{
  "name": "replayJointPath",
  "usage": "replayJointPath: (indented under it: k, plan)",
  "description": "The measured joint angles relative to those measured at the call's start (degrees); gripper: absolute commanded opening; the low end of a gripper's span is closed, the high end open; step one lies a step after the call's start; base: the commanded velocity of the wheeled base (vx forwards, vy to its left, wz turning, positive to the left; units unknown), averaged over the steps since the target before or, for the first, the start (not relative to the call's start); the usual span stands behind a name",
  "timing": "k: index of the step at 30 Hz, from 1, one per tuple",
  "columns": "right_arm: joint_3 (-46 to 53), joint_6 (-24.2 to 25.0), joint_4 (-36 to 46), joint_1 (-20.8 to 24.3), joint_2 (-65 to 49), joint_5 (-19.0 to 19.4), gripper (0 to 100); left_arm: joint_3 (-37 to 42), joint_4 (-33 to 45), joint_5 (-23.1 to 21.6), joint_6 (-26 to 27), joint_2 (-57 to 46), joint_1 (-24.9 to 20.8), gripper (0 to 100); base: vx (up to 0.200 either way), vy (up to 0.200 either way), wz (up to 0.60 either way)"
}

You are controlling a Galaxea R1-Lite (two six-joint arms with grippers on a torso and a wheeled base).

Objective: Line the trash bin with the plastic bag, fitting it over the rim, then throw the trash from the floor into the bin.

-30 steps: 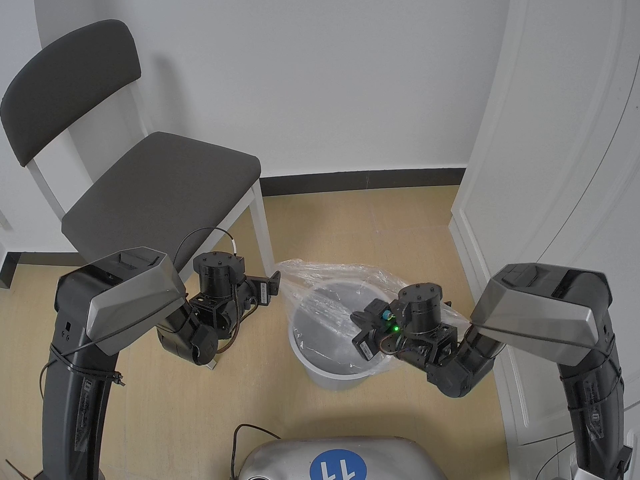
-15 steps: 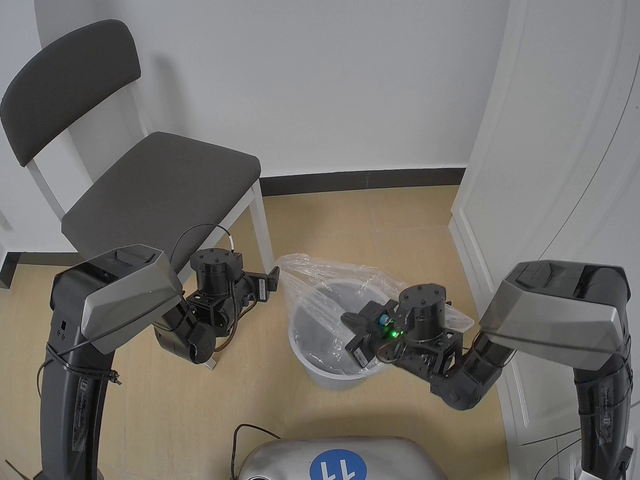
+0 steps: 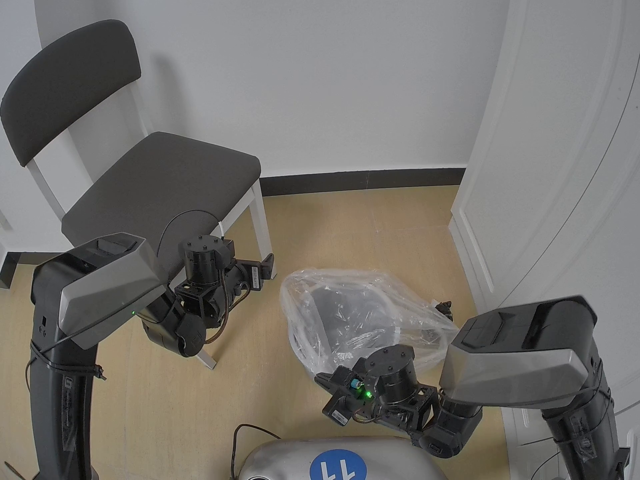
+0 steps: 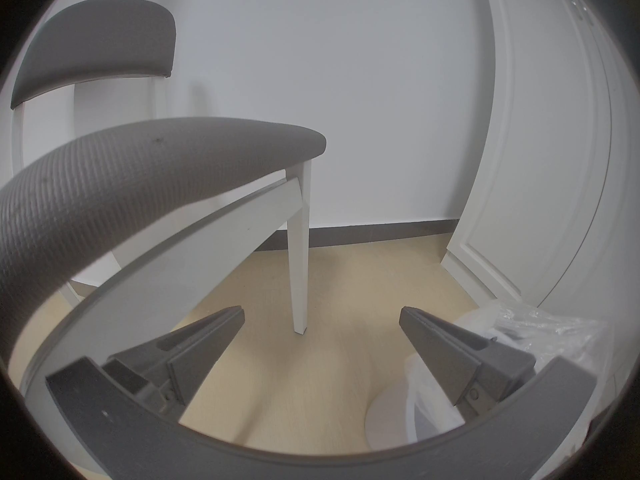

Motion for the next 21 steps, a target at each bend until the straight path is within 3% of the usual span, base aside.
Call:
replayJointPath:
  k: [15,21]
  plan:
    - [-3.1,0.5,-1.0,4.0,3.5,0.2,0,0.1,-0.1,0.1,0.0,-0.7,0.0,100,0.0,0.0,0.0]
    - [-9.8,1.4,0.4,4.0,4.3,0.2,0,0.1,-0.1,0.1,0.0,-0.7,-0.1,100,0.0,0.0,0.0]
